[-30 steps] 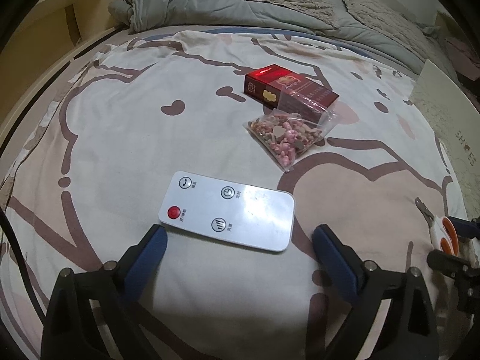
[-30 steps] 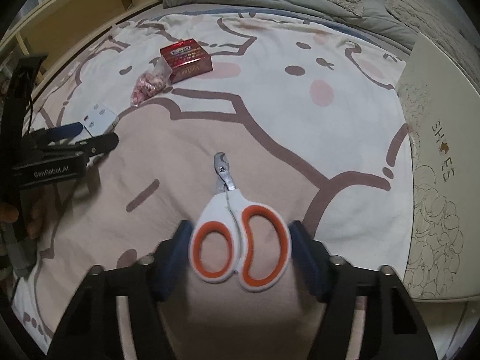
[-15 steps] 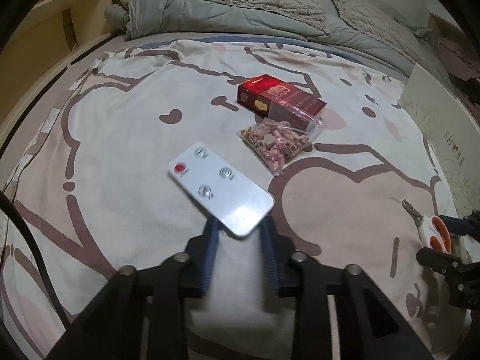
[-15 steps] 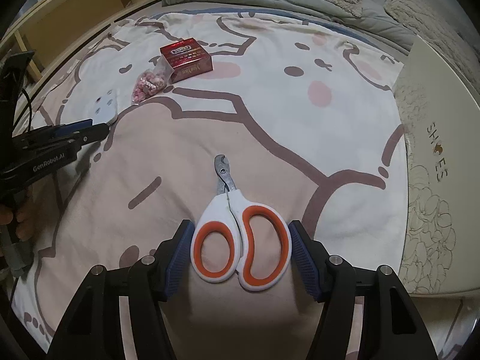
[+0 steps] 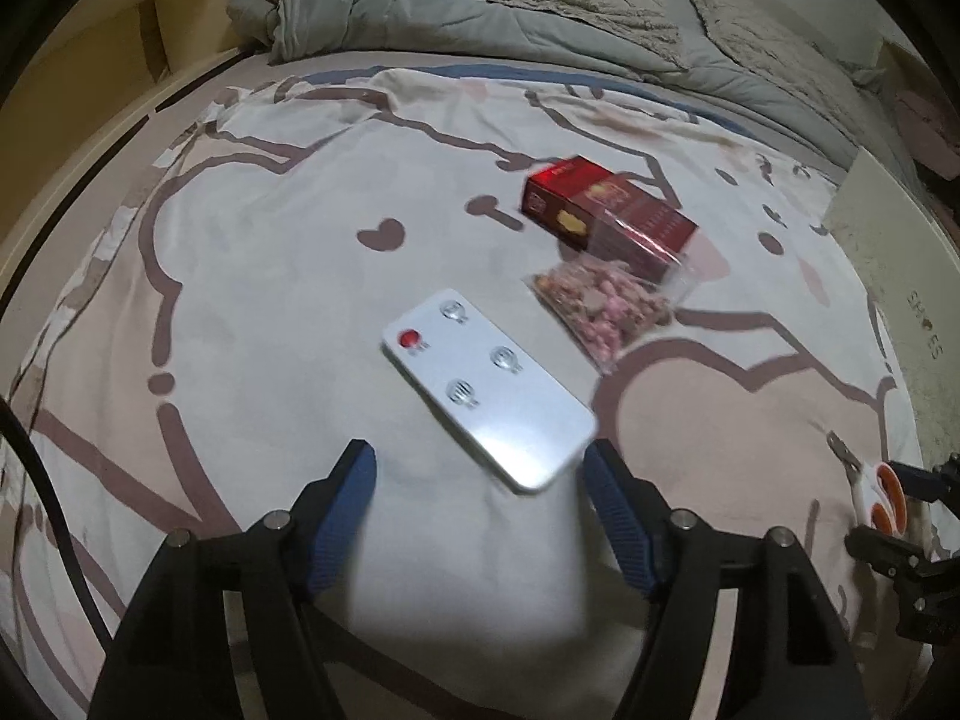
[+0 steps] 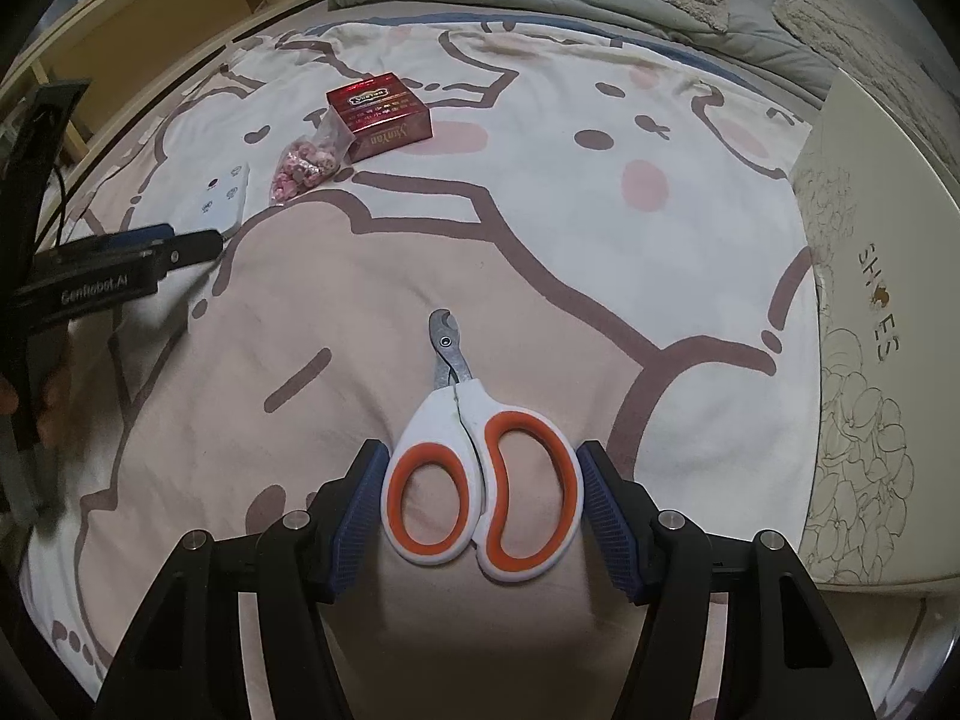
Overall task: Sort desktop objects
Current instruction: 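Close the right gripper on the scissors handles while the left gripper nudges the remote, then center the left gripper over the white remote and close on it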
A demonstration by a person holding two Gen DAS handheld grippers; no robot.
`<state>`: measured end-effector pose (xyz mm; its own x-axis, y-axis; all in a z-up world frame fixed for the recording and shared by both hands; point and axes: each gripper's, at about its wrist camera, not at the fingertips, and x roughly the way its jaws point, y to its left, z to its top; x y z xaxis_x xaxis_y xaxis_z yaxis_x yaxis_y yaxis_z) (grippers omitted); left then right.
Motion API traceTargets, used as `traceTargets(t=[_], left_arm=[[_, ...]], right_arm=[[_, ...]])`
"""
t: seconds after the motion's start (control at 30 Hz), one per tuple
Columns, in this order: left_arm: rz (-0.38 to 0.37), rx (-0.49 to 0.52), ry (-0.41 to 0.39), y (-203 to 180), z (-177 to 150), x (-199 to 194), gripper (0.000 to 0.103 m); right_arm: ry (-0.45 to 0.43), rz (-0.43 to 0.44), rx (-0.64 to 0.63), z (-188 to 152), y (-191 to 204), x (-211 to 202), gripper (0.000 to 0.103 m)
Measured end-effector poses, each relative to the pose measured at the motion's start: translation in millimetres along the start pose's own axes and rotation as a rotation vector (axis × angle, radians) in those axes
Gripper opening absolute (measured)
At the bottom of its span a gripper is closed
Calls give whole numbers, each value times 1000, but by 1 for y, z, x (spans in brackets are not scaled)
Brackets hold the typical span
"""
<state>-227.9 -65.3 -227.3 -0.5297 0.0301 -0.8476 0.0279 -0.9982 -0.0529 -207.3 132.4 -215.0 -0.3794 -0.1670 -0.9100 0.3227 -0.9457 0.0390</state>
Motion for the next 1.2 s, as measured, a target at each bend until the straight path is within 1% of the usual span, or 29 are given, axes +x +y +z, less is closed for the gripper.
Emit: traceTargets(t=[0.1,0.17,0.2,0.27,0.33,0.47,0.7,0.87,1.0,1.07,1.13,1.17,1.2], left_arm=[[-27,-27,10,6,4,0,72],[-82,-61,35,7,5,1,72],[-127,-80,60,5,4,3,72],[-171,-99,71,-1,3,2,72],[-209,-95,88,-12,2,1,72],[-227,-61,101,-36,-3,-1,72],[-264,6,93,-68,-5,-4,73],[-295,30,74,-68,-1,-7,73],[-307,67,22,-61,4,-16,74],[-279,114,-28,-56,9,-23,74],[-244,143,-59,-50,14,-26,77],[-227,148,-69,-47,16,-26,80],[-204,148,-79,-43,19,-26,80]], right_arm=[[1,6,3,0,-2,0,65],[2,10,5,0,-2,0,65],[2,12,4,1,-3,0,65],[3,16,6,0,-4,0,65],[4,19,7,0,-5,0,65],[3,19,1,0,-6,0,65],[5,31,7,-1,-7,1,65],[7,37,3,-1,-8,2,65],[7,42,0,-2,-8,2,65],[6,44,-1,-2,-9,2,65],[5,48,-2,-2,-9,2,65],[5,49,-4,-3,-9,3,65],[5,50,-6,-3,-9,3,65]])
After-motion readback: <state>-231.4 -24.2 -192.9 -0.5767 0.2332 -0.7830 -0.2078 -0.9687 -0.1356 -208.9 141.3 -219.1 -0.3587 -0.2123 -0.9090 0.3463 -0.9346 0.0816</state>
